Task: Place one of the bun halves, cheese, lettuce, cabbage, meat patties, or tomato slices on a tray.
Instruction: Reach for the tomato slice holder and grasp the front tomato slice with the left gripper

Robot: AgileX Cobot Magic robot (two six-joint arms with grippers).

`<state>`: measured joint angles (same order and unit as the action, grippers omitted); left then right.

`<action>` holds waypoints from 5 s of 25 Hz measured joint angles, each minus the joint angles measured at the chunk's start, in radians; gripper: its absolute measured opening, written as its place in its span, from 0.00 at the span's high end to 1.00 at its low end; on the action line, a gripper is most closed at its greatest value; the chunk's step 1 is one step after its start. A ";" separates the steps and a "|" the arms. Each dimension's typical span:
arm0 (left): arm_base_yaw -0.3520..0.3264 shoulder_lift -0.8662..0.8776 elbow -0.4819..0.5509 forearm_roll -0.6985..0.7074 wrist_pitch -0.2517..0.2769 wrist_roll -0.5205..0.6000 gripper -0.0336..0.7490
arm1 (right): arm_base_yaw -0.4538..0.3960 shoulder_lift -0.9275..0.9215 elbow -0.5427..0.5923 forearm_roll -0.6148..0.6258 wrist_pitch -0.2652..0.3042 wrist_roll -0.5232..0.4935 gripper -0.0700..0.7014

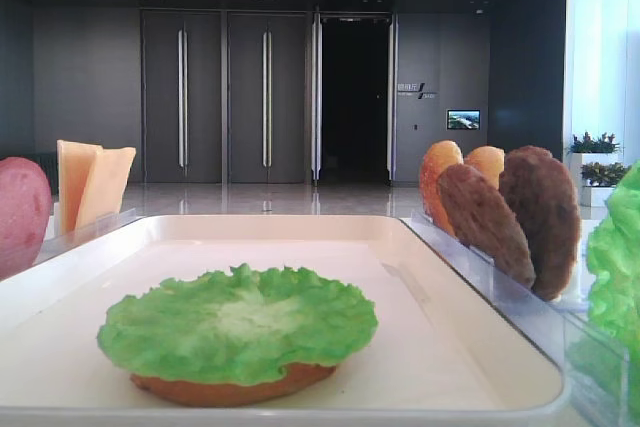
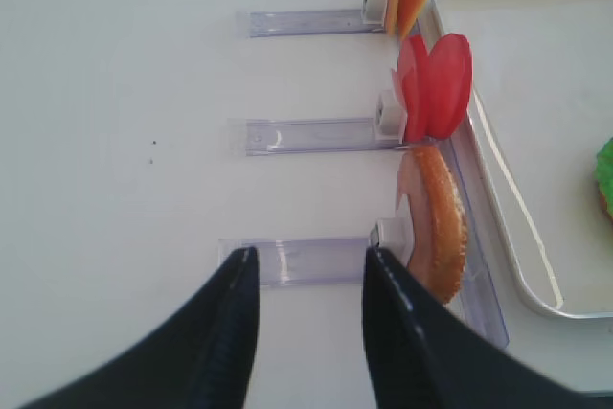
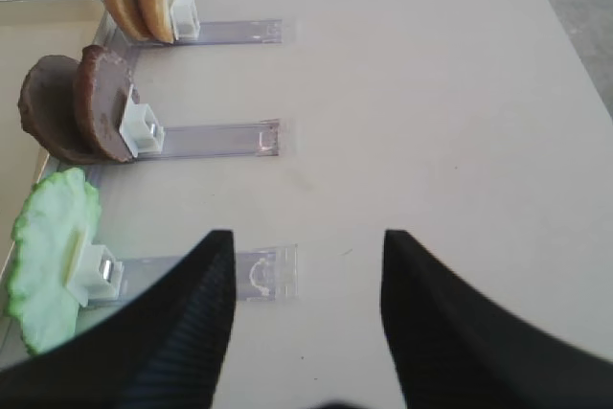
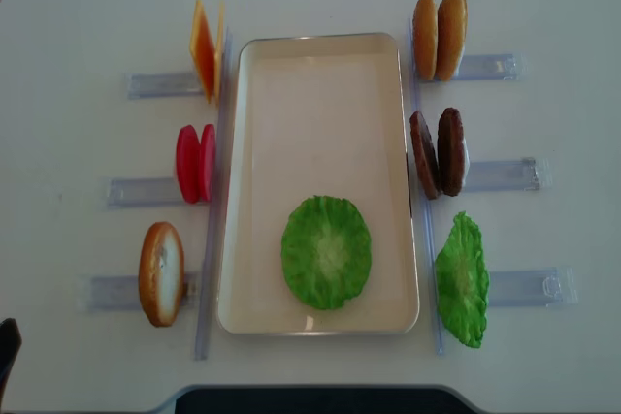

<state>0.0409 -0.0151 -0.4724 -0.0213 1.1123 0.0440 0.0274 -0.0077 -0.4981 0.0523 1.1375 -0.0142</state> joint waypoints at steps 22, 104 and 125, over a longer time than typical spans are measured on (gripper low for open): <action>0.000 0.000 0.000 0.000 0.000 0.000 0.59 | 0.000 0.000 0.000 0.000 0.000 -0.001 0.43; -0.397 1.582 -0.726 0.021 -0.134 -0.381 0.41 | 0.000 0.000 0.001 0.001 0.000 -0.001 0.43; -0.399 1.648 -0.726 -0.009 -0.136 -0.392 0.41 | 0.000 0.000 0.001 0.001 0.000 -0.001 0.43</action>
<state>-0.3583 1.6328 -1.1988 -0.0301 0.9765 -0.3477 0.0274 -0.0077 -0.4974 0.0532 1.1375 -0.0151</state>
